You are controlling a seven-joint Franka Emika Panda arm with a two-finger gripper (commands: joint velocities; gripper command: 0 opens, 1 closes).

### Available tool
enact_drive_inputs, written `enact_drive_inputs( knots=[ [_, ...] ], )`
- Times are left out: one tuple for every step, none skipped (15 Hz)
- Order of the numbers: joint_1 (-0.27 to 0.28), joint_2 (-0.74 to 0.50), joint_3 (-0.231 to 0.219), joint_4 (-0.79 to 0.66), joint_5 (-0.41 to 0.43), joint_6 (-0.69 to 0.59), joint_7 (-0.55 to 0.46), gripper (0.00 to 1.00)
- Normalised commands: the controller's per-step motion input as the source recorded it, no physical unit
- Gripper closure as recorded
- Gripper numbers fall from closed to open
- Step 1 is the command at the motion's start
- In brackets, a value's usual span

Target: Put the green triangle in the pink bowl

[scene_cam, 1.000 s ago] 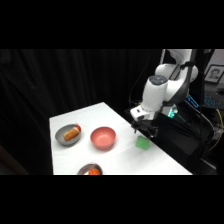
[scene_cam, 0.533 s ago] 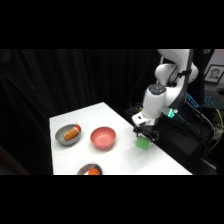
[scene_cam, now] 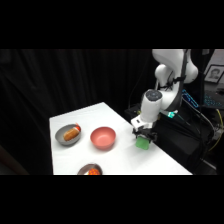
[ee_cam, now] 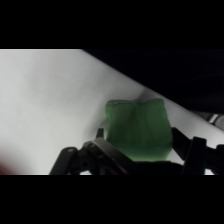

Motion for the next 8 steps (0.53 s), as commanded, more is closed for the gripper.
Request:
enact_drive_inputs(
  knots=[
    [0.047, 0.15, -0.101, 0.09, -0.138, 0.18, 0.04, 0.26],
    [0.075, 0.12, -0.133, 0.08, -0.169, 0.18, 0.08, 0.35],
    [0.116, 0.08, -0.180, 0.07, -0.215, 0.18, 0.13, 0.43],
    [0.126, 0.05, -0.190, 0.05, -0.224, 0.17, 0.14, 0.52],
    [0.133, 0.04, -0.197, 0.05, -0.230, 0.16, 0.15, 0.58],
    [0.150, 0.02, -0.215, 0.04, -0.247, 0.16, 0.18, 0.63],
    [0.149, 0.02, -0.217, 0.03, -0.247, 0.15, 0.18, 0.71],
    [0.138, 0.01, -0.208, 0.03, -0.235, 0.14, 0.17, 0.76]
  ],
)
